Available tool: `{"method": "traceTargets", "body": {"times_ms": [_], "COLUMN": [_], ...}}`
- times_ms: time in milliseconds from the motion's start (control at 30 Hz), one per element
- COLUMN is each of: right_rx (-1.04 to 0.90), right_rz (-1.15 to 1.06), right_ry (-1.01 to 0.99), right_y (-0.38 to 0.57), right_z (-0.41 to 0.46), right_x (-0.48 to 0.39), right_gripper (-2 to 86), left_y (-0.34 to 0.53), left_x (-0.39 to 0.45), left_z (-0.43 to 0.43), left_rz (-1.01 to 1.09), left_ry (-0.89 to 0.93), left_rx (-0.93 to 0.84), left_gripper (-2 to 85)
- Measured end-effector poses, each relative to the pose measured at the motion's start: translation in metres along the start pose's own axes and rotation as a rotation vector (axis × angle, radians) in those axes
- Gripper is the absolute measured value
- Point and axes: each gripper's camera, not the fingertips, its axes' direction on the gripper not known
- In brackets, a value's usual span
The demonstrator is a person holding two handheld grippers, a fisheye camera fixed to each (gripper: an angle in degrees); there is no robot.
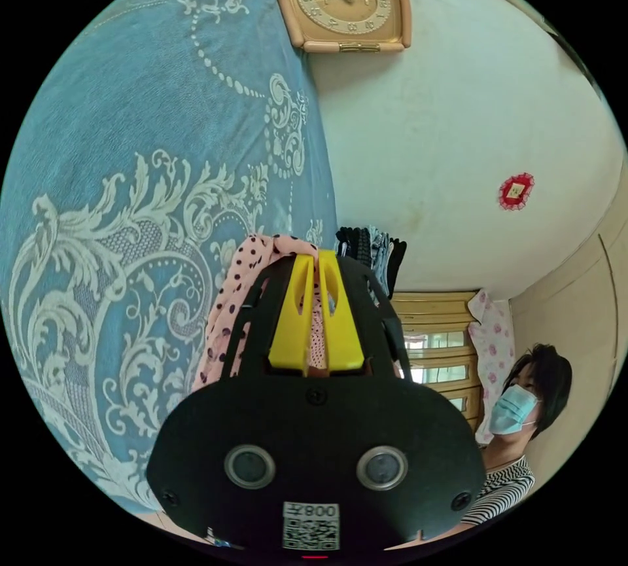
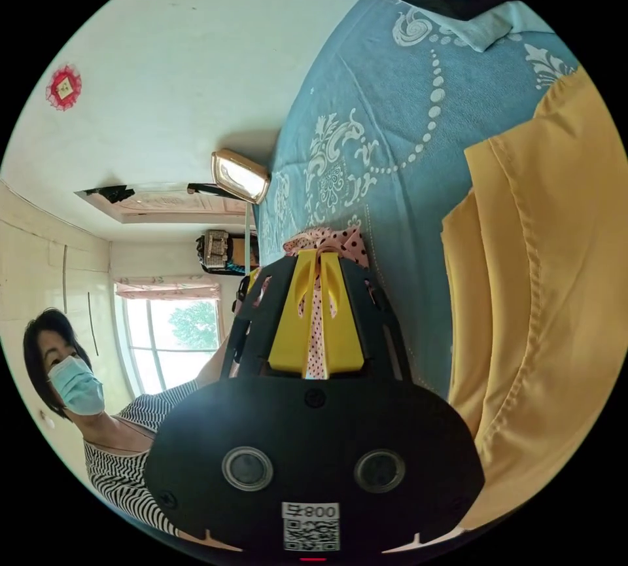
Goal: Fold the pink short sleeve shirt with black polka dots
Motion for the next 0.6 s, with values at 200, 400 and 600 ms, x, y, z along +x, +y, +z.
{"method": "traceTargets", "body": {"times_ms": [200, 400, 600], "right_rx": [-0.012, -0.022, -0.014], "right_rz": [0.034, 0.050, 0.063], "right_ry": [0.023, 0.018, -0.054], "right_y": [-0.051, -0.088, -0.115], "right_z": [0.025, 0.040, 0.044], "right_x": [0.009, 0.009, -0.003], "right_gripper": [0.6, 0.9, 1.5], "left_y": [-0.051, -0.087, -0.110], "left_x": [-0.012, -0.019, -0.014], "left_z": [0.041, 0.072, 0.095], "left_rz": [-0.027, -0.066, -0.074], "left_ry": [-0.046, -0.054, -0.007], "left_rx": [0.005, 0.037, 0.073], "left_gripper": [2.6, 4.8, 5.5]}}
